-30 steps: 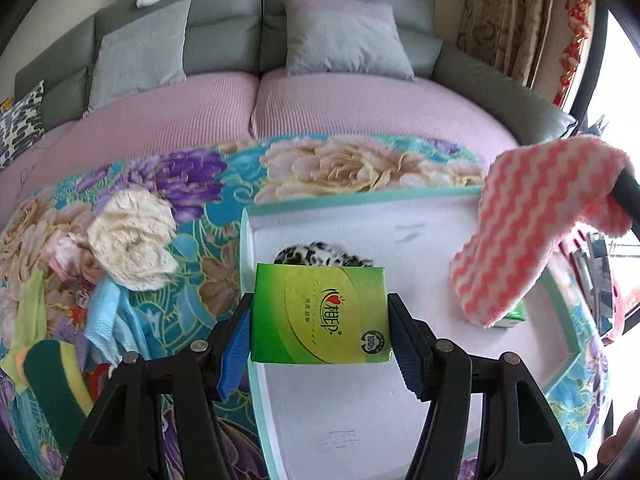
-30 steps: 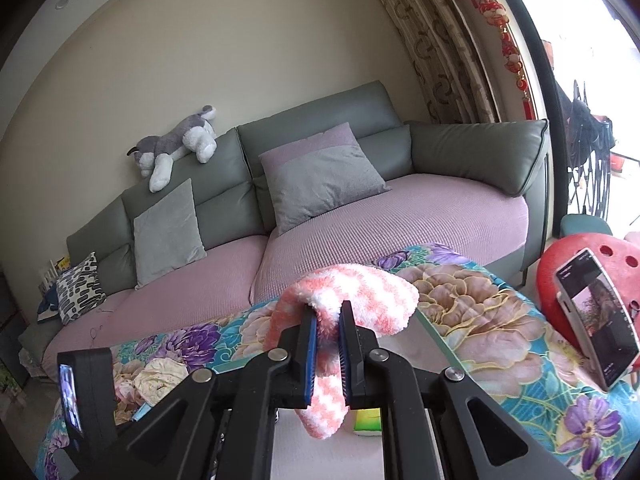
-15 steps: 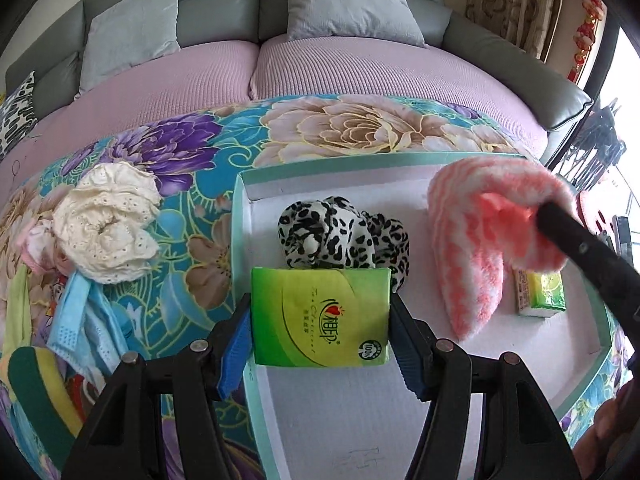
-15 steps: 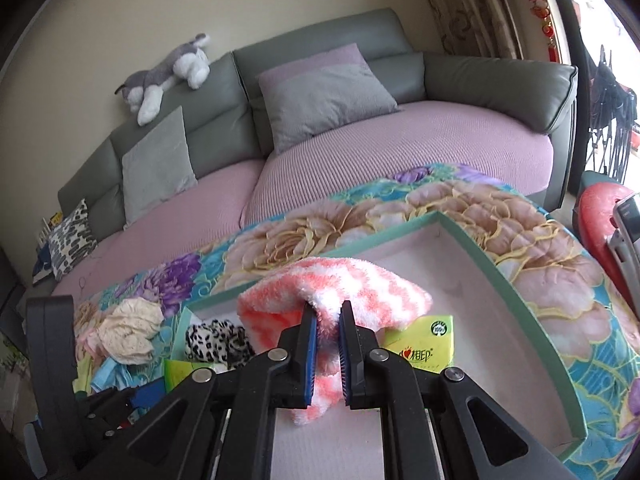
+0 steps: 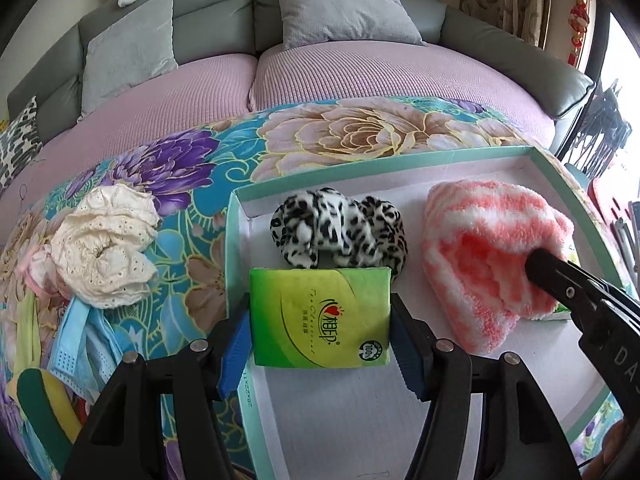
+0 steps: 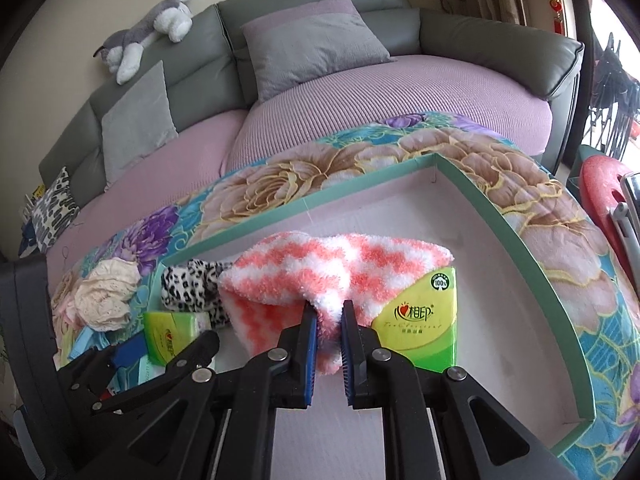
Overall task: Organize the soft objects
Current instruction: 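Lower the towel into the tray with the right tool while the left tool lowers the tissue pack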
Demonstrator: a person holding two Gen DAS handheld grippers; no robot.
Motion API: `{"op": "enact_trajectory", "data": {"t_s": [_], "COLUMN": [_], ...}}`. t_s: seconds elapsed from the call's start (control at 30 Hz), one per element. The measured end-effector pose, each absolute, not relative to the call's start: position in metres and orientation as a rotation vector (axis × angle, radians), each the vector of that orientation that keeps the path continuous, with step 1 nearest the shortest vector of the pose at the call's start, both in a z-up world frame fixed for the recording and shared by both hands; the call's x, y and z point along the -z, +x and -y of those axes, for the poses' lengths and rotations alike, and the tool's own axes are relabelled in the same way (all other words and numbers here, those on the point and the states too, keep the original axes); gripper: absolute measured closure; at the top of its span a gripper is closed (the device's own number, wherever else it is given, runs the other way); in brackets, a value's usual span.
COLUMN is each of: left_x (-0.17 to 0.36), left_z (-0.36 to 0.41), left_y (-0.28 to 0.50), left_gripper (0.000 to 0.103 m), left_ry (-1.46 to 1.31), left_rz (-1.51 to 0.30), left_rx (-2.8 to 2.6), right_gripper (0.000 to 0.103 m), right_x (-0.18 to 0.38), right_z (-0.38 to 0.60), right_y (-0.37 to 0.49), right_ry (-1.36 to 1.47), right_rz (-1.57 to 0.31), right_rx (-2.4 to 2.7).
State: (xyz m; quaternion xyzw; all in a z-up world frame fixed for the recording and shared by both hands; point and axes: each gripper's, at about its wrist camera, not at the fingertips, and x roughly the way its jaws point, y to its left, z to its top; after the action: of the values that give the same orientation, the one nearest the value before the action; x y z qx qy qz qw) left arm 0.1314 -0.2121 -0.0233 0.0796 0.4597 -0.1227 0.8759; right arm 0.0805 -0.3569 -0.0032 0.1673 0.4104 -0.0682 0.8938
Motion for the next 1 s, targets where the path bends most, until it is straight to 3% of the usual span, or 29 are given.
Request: {"op": "enact_trajectory", "data": {"t_s": [0.23, 0.33, 0.37, 0.4, 0.6, 0.7, 1.0], "left_x": [0.019, 0.014, 0.012, 0.011, -0.012, -0.025, -0.036], "left_z": [0.211, 0.208, 0.206, 0.206, 0.198, 0.190, 0.163], "left_y": [0.133, 0.132, 0.131, 0.130, 0.122, 0.118, 0.119], "left_gripper": [0.038, 0.038, 0.038, 0.038, 0.037, 0.027, 0.027], "left_ry": [0.176, 0.170, 0.164, 0.160, 0.156, 0.139, 0.107], "left_rz": [-1.004, -1.027, -1.035, -1.039, -1.010, -0.978, -0.955], "left_rx": [0.271, 0.285, 0.288, 0.292, 0.292, 0.276, 0.179], "right_gripper": [0.085, 0.060, 0.047, 0.045, 0.039, 0.034, 0.031], "right_x": [-0.003, -0.011, -0.013, -0.016, -0.033, -0.040, -0.038], "right_z": [0.353, 0.353, 0.353, 0.354, 0.354, 0.356, 0.359], "right_y": [0.077, 0.073, 0.071, 0.068, 0.054, 0.044, 0.030], "right_ry": [0.293, 0.274, 0.276, 0.283, 0.268, 0.267, 0.245], "right_rz": [-0.887, -0.893, -0.894, -0.890, -0.875, -0.861, -0.882], "right_rx": [0.144, 0.157, 0.159, 0.158, 0.185, 0.199, 0.234]}}
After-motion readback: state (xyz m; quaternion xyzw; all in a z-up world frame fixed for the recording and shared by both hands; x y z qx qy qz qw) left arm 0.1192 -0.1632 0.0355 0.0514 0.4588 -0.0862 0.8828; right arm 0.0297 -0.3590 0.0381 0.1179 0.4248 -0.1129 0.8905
